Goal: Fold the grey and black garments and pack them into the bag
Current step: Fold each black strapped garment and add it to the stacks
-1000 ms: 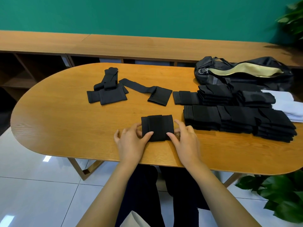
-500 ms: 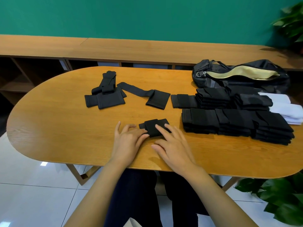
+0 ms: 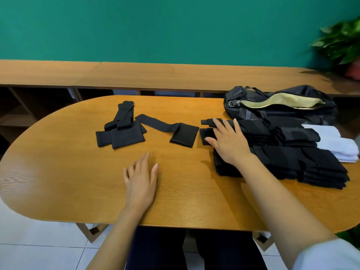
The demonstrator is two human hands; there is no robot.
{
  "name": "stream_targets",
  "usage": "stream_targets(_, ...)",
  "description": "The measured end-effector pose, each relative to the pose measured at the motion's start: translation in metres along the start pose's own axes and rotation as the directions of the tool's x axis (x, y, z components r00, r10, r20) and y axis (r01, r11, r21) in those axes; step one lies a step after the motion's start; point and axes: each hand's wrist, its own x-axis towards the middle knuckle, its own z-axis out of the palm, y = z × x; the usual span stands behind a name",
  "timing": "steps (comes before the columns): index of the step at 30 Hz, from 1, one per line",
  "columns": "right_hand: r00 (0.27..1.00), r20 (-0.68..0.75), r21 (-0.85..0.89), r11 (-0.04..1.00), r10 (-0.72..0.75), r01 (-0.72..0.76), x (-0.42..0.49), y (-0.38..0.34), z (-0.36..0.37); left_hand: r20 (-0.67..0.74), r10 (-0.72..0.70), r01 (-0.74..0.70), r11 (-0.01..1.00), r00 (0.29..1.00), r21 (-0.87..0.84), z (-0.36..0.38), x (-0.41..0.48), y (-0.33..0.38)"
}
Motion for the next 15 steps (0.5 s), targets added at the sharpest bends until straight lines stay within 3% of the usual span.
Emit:
stream_targets(8, 0.974, 0.224, 0.094, 0.995, -0.035, 0.014, 0.016, 0.01, 0.018, 0.012, 0.005, -0.005, 1.0, 1.0, -0.003, -0.003, -0.002, 0.002)
stream_targets(15, 0.998, 0.044, 0.215, 0.976, -0.048, 0.038, 0.014, 0.001, 0.014, 0.014, 0.003, -0.002, 1.0, 1.0, -0.031, -0.006, -0.003, 0.005)
